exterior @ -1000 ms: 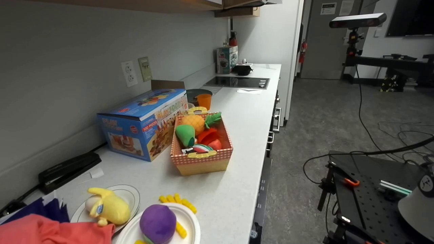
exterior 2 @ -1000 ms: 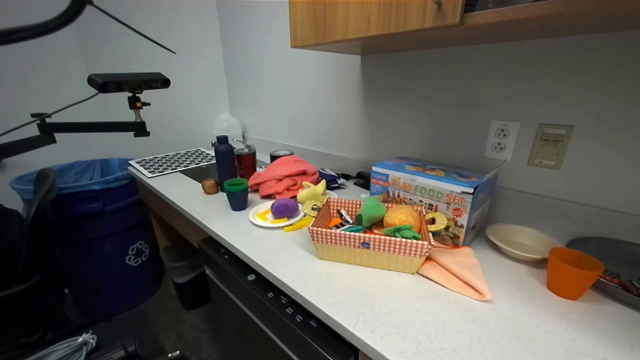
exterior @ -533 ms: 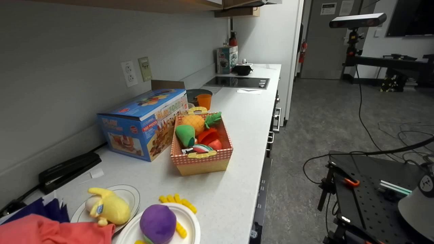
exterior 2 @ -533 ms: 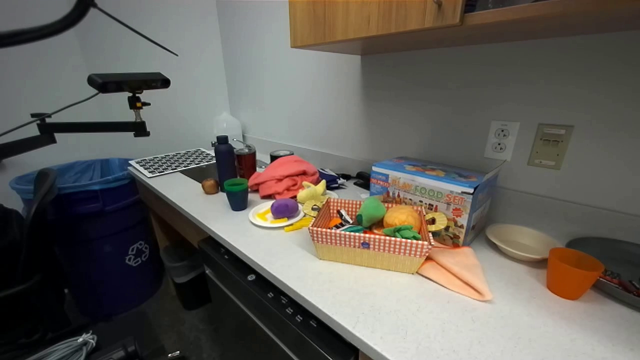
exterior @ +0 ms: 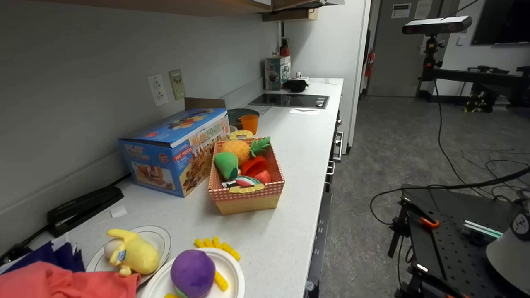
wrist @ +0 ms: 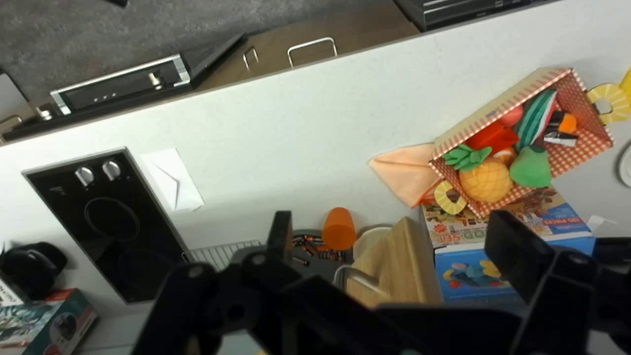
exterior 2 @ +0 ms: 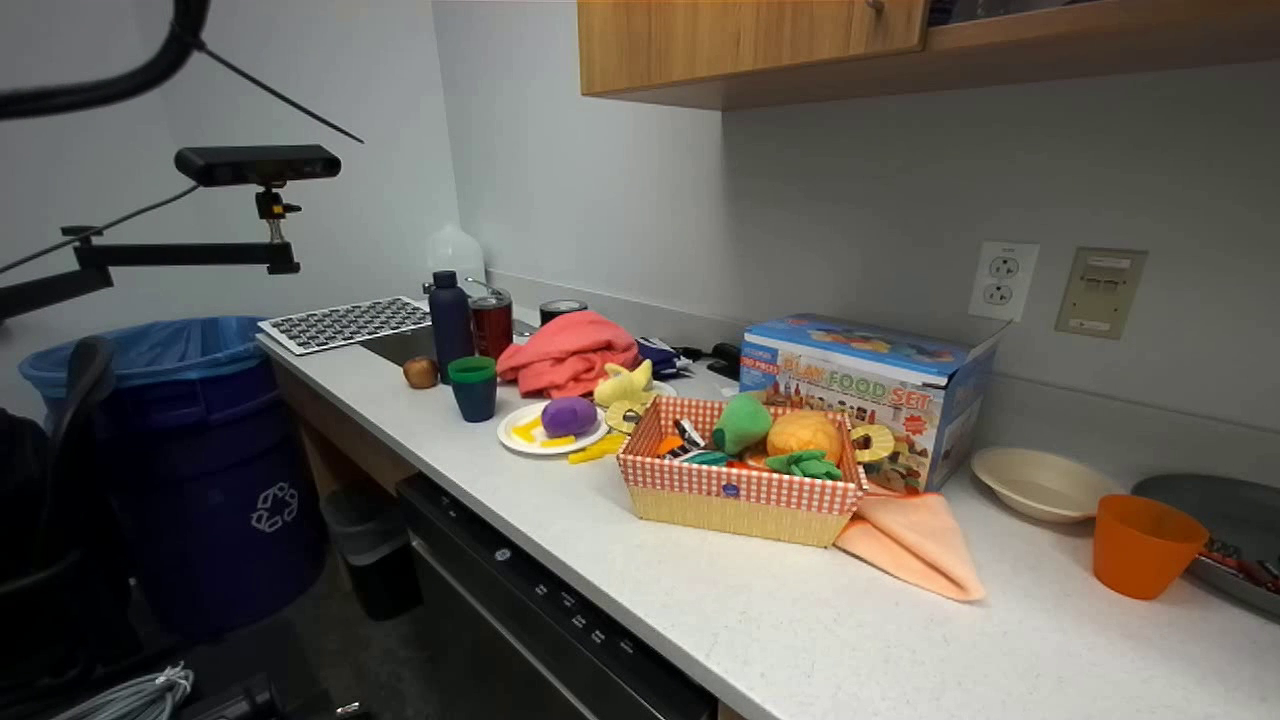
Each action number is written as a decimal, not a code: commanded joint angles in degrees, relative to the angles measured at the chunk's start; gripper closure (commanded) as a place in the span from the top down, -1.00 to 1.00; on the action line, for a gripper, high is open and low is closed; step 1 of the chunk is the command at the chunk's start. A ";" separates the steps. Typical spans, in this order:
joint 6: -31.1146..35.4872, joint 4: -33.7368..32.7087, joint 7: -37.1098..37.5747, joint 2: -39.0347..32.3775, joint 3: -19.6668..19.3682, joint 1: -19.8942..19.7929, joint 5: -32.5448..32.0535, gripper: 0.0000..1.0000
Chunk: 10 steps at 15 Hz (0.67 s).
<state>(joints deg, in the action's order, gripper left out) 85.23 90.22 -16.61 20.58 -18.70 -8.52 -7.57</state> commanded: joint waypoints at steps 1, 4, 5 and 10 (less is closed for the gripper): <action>-7.04 3.44 0.77 3.88 1.69 -0.75 0.33 1.00; -10.08 5.77 0.13 6.16 2.58 0.23 1.26 1.00; -11.01 6.17 0.22 6.69 2.99 0.58 1.87 1.00; -8.68 9.98 -2.41 10.19 6.15 3.45 2.37 1.00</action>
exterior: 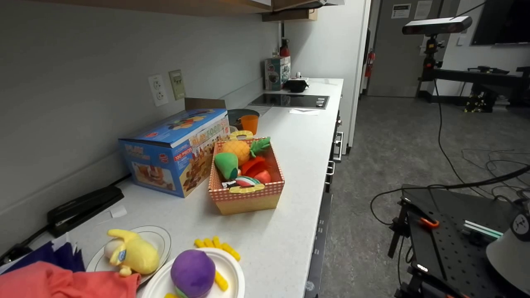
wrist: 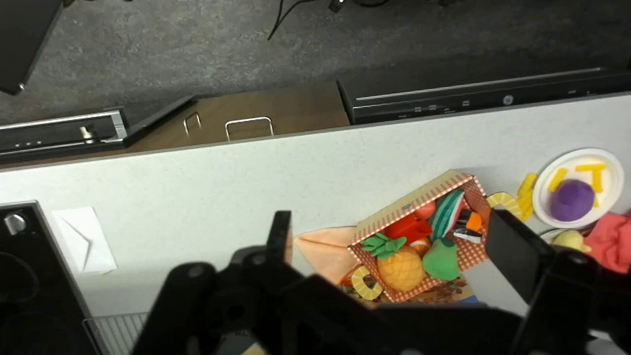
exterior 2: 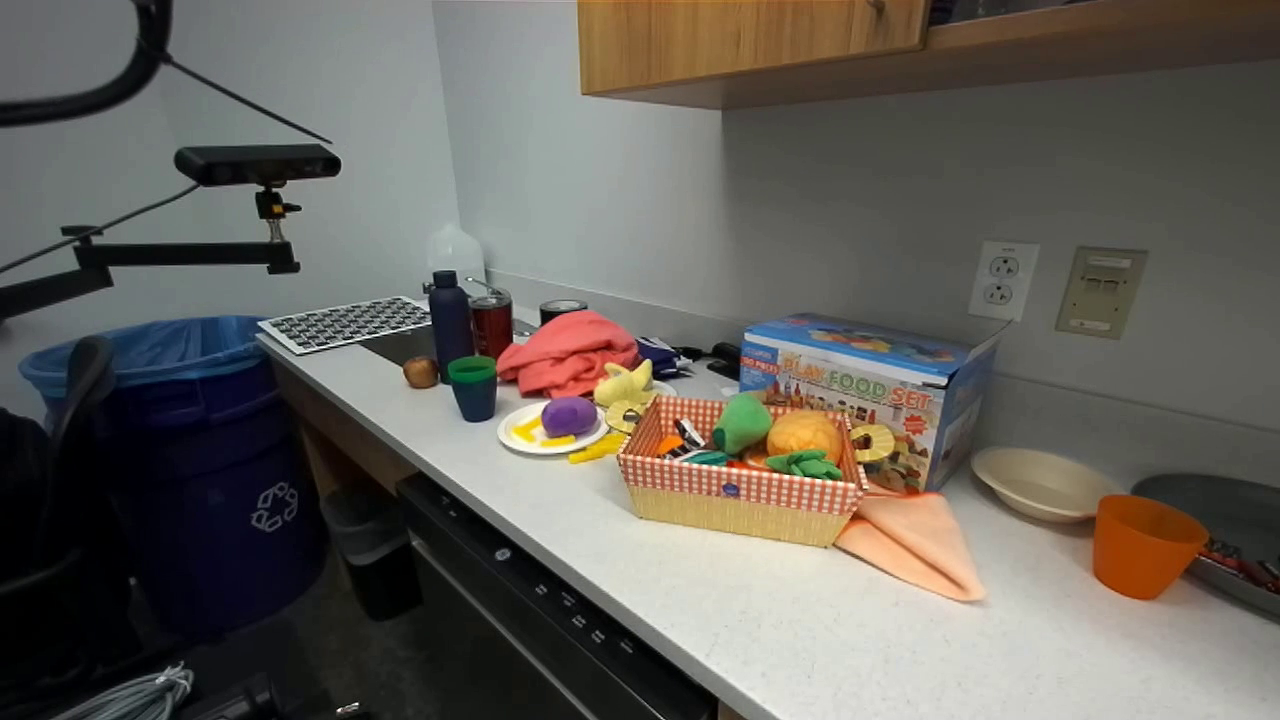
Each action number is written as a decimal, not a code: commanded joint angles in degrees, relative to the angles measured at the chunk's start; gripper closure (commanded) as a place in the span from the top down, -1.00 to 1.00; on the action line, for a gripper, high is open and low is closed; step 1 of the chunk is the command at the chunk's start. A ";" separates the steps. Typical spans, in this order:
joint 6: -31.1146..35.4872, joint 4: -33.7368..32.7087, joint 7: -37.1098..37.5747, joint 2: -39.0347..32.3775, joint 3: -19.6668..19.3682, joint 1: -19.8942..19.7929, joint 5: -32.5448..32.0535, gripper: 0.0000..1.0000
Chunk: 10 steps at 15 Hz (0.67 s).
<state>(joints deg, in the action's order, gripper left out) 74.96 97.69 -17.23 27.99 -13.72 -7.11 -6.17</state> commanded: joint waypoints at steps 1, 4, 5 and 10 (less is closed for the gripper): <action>2.37 2.72 -2.23 2.95 1.82 2.88 1.16 1.00; 4.49 2.69 -2.37 2.95 4.16 4.99 0.81 1.00; 5.85 3.18 -2.81 3.05 4.70 5.63 0.55 1.00; 14.97 3.76 -4.66 2.27 8.19 8.24 -1.58 1.00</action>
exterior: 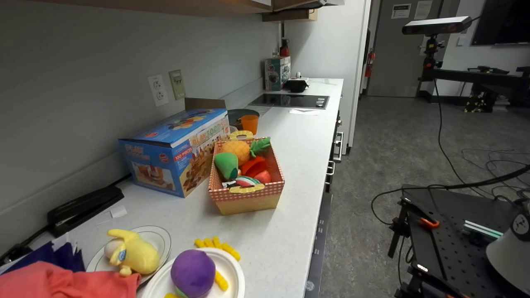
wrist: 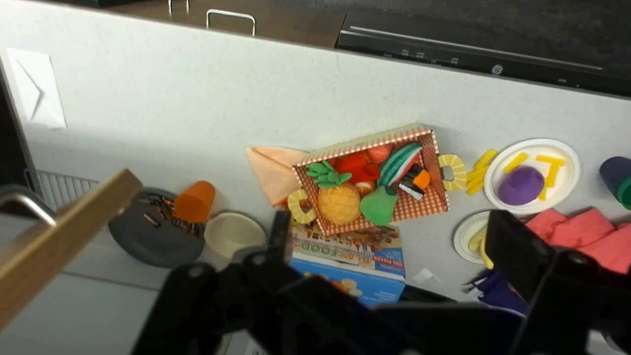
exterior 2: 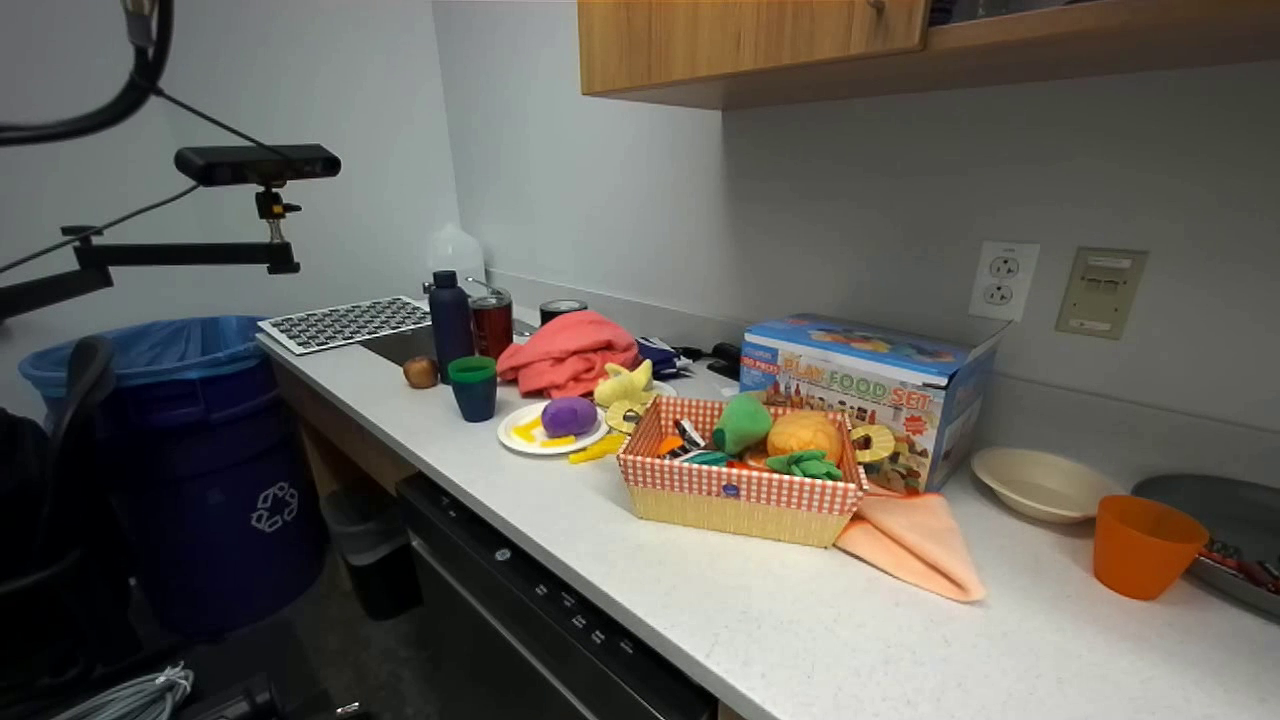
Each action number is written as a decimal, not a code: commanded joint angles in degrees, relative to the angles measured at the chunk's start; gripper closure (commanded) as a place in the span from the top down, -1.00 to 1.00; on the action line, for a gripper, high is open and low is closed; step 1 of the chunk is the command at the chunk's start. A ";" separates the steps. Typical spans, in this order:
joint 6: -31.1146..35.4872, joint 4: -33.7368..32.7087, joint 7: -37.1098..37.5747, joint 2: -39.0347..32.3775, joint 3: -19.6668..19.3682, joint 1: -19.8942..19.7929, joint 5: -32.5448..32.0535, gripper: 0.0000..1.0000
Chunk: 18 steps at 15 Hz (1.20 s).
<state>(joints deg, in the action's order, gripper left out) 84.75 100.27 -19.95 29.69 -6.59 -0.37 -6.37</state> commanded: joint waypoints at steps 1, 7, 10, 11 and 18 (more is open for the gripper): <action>8.05 1.76 -2.06 0.56 1.71 1.69 -2.27 1.00; 27.88 8.92 -2.24 -0.26 2.53 -0.30 -14.35 1.00; 41.18 17.99 -3.03 0.63 -0.70 -3.40 -23.23 1.00; 44.36 20.02 -2.30 0.46 -1.44 -5.01 -26.16 1.00; 58.27 25.56 3.37 -0.32 -3.22 -13.53 -43.02 1.00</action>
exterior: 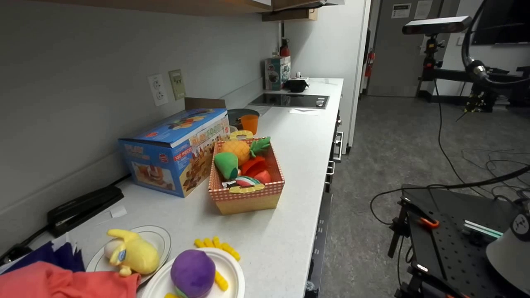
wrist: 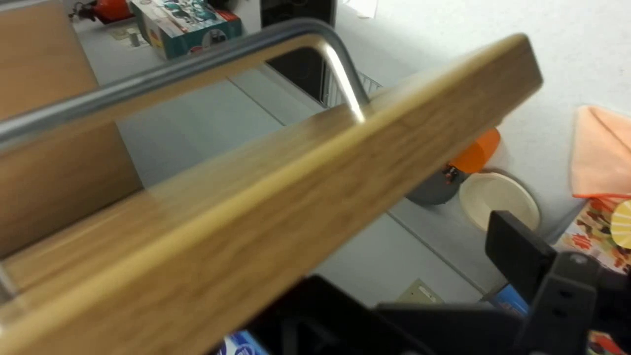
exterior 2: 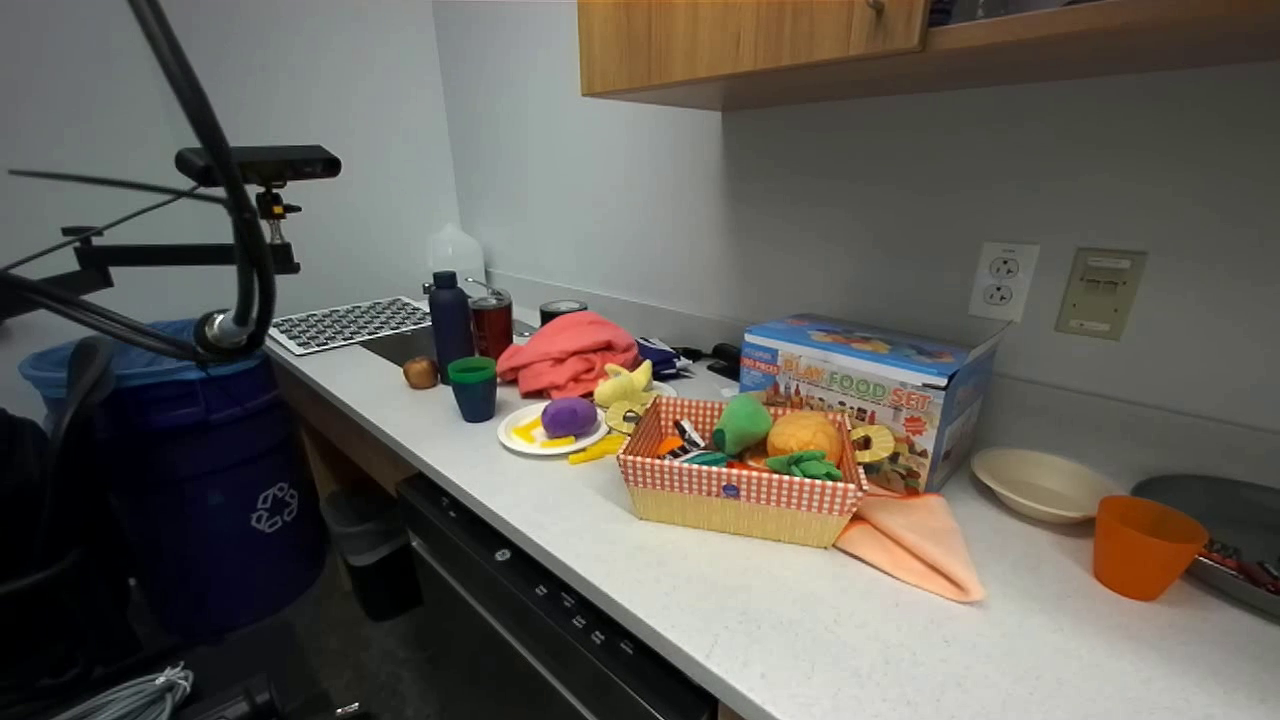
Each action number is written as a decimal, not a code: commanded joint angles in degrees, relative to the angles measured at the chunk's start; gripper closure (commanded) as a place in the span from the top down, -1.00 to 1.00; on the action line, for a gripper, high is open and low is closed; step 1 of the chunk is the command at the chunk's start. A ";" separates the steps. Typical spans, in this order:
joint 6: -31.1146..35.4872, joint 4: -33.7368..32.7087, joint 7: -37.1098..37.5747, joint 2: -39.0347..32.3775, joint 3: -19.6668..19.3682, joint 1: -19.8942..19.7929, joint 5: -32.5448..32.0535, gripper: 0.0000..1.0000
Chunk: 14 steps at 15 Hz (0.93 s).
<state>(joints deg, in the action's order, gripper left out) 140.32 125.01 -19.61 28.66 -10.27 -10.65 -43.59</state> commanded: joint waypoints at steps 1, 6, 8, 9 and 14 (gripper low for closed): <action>2.69 0.67 4.36 0.80 0.63 -4.27 -8.21 1.00; -2.29 -0.78 11.85 0.33 0.53 -7.54 -17.82 1.00; -5.23 -0.71 12.61 0.31 -0.09 -8.06 -20.70 1.00; -6.59 -0.64 13.30 0.21 -0.42 -8.54 -22.70 1.00; -12.23 -0.88 14.72 0.19 -2.87 -7.82 -26.83 1.00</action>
<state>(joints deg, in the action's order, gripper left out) 130.76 124.88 -6.19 28.74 -12.07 -18.93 -68.06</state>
